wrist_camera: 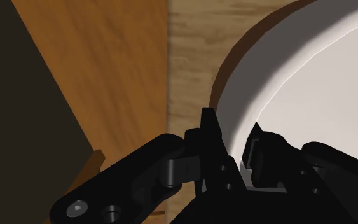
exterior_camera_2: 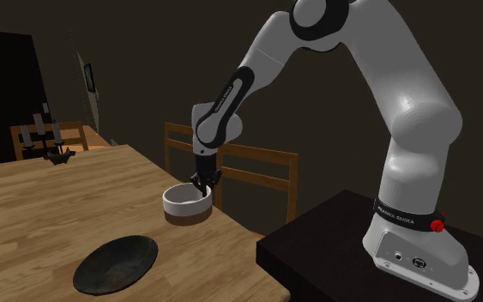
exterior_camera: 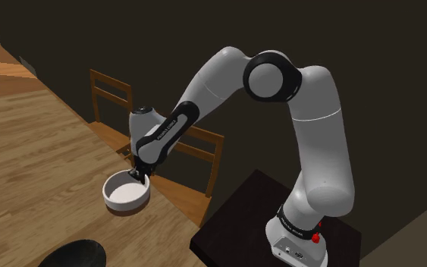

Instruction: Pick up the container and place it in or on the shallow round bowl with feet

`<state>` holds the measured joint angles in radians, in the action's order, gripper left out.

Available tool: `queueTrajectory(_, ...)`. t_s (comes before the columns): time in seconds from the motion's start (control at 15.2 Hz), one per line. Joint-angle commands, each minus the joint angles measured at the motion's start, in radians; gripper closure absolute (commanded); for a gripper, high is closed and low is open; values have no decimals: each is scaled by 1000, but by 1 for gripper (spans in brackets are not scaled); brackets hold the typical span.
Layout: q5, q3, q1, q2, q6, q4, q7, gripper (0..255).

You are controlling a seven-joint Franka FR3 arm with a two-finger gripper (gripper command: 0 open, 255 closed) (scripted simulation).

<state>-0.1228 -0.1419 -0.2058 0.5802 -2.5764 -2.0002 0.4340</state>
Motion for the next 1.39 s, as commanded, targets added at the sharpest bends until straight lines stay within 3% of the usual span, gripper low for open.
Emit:
queueTrajectory(0.0, 4, -4, 3, -20, 18, -2, -2, 255)
queueTrajectory(1.19, 47, -34, 25, -204, 198, -4, -29, 255)
queueTrajectory(1.32, 43, -46, -7, -213, 197, -14, 17, 255)
